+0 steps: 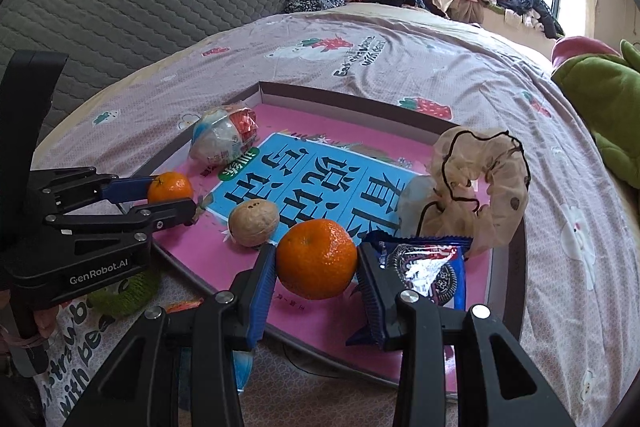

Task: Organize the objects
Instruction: 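Lower the orange into the tray with left tool while right tool lowers its orange beside it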

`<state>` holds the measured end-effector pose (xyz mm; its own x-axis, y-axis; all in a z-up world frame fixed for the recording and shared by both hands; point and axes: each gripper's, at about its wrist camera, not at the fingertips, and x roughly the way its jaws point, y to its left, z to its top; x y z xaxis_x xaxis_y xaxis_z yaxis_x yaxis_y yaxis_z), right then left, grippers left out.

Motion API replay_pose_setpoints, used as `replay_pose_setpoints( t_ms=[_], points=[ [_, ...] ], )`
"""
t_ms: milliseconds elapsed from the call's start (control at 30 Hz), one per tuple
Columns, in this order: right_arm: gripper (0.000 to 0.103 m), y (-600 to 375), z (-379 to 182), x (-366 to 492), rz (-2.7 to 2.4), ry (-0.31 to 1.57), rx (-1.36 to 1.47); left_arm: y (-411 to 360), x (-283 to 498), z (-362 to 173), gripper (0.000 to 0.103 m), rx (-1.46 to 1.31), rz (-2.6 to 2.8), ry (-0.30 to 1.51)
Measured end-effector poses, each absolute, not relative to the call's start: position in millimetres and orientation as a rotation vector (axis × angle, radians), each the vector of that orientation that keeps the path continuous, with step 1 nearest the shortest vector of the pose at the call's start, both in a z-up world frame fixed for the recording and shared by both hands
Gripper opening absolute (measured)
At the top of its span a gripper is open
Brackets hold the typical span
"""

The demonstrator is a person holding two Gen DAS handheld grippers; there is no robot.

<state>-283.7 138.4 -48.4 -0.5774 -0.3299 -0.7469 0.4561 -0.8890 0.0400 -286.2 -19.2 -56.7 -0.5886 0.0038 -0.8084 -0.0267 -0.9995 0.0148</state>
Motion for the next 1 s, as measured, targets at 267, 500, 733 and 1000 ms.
replay_pose_setpoints(
  t_ms=[267, 500, 733, 1000],
  points=[
    [0.041, 142.7, -52.1, -286.8, -2.425, 0.156, 1.156, -16.1, -286.9, -58.4, 0.040, -1.429, 2.773, 0.054],
    [0.041, 142.6, -51.6, -286.9, -2.423, 0.146, 1.170, -16.8, -286.6, -57.5, 0.040, -1.435, 2.773, 0.060],
    [0.041, 143.8, -50.9, -287.7, -2.422, 0.138, 1.178, -16.0, -285.9, -57.2, 0.040, -1.443, 2.771, 0.065],
    [0.041, 145.6, -50.2, -288.7, -2.427, 0.118, 1.189, -18.2, -285.1, -55.2, 0.041, -1.452, 2.769, 0.057]
  ],
)
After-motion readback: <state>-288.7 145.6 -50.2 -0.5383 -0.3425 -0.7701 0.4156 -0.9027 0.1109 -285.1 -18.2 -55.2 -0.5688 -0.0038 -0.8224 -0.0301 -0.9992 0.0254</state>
